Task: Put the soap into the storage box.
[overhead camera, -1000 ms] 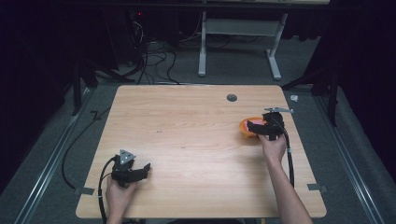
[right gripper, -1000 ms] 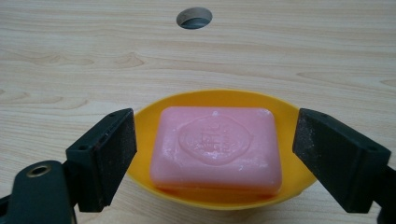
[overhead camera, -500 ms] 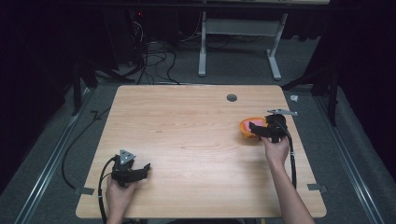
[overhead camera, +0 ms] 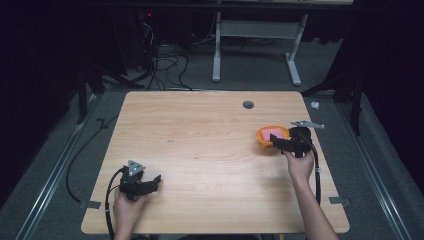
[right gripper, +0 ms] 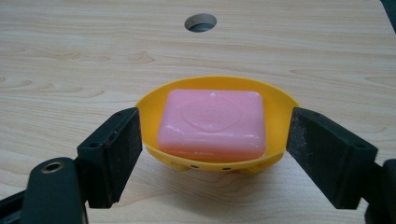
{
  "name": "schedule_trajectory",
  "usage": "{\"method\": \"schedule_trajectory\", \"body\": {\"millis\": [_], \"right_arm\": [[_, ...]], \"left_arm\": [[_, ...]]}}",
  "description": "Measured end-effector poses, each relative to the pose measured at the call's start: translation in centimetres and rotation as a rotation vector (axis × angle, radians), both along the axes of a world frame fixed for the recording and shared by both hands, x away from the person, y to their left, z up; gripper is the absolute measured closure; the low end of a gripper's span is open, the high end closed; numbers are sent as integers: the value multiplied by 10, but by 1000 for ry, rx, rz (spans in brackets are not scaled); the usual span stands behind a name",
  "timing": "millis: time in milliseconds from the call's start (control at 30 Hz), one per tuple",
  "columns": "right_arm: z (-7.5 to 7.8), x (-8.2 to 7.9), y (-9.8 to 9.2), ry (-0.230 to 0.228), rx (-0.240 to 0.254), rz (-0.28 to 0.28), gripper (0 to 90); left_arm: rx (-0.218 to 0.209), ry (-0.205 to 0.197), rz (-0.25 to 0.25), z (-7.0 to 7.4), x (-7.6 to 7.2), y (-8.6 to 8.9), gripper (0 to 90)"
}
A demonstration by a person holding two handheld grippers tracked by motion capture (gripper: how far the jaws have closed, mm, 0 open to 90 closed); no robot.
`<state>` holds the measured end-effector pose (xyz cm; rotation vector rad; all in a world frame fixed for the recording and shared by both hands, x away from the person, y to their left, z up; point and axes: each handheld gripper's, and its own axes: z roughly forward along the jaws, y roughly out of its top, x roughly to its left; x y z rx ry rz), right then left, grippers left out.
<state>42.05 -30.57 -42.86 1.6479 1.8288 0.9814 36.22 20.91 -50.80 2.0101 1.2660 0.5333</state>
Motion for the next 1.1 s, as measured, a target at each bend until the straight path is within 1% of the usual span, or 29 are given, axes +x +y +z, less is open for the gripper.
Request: {"method": "schedule_trajectory", "body": {"millis": [67, 167, 300, 567, 733, 767, 833, 1100], "right_arm": [[0, -2, -2, -6, 3, 3, 191], [1, -5, -3, -4, 2, 8, 191], [3, -10, -4, -20, 6, 17, 195], [-1, -16, -7, -14, 2, 29, 200], [-2, -22, -8, -21, 1, 42, 201], [-1, -24, -8, -21, 8, 39, 202], [-1, -26, -8, -26, 3, 47, 202], [0, -34, -6, -40, 15, 63, 203]], "left_arm": [[0, 0, 0, 0, 0, 0, 215], [0, 0, 0, 0, 0, 0, 216], [0, 0, 0, 0, 0, 0, 215], [0, 0, 0, 0, 0, 0, 215], [1, 0, 0, 0, 0, 0, 214], [1, 0, 0, 0, 0, 0, 214], [1, 1, -1, 0, 0, 0, 214], [1, 0, 0, 0, 0, 0, 214]]}}
